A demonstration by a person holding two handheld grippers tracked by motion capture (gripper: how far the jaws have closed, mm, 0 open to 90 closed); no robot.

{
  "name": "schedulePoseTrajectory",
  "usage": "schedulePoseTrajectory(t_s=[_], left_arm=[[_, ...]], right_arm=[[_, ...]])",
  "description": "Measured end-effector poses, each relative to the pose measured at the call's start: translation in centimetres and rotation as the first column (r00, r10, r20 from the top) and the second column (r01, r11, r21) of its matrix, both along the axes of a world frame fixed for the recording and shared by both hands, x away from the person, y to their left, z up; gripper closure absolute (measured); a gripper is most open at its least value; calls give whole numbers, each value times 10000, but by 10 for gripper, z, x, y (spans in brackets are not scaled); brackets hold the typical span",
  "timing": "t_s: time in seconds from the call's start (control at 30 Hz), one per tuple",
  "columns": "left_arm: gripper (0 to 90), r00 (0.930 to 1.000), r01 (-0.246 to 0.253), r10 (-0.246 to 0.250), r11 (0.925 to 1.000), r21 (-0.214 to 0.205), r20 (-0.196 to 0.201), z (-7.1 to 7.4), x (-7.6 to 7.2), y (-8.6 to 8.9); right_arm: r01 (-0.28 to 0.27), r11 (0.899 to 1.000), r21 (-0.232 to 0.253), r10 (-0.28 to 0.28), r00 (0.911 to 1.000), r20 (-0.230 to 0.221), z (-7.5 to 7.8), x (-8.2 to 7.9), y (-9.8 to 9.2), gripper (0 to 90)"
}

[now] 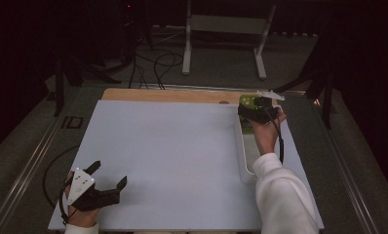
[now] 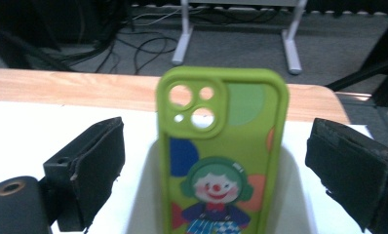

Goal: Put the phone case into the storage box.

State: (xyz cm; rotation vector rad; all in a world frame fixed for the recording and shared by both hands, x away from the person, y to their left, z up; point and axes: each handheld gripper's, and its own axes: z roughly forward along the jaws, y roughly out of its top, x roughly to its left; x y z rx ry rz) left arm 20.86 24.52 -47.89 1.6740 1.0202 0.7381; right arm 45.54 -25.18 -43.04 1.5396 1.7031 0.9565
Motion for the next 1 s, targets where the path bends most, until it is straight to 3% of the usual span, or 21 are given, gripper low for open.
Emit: schedulePoseTrajectory(t_s=[0.23,0.43,1.0], left_arm=[[0,10000,-8,8,10000,66,-59,0,0,-1],[0,9999,-1,3,9999,122,-112,0,0,-1],[0,9996,11,-8,9999,116,-272,0,2,-2]], right_arm=[[-810,9967,-43,809,9967,-73,4,-14,5,75],[-1309,9911,246,1312,9913,-110,7,-27,9,75],[-2719,9610,509,2701,9620,395,15,-71,16,75]])
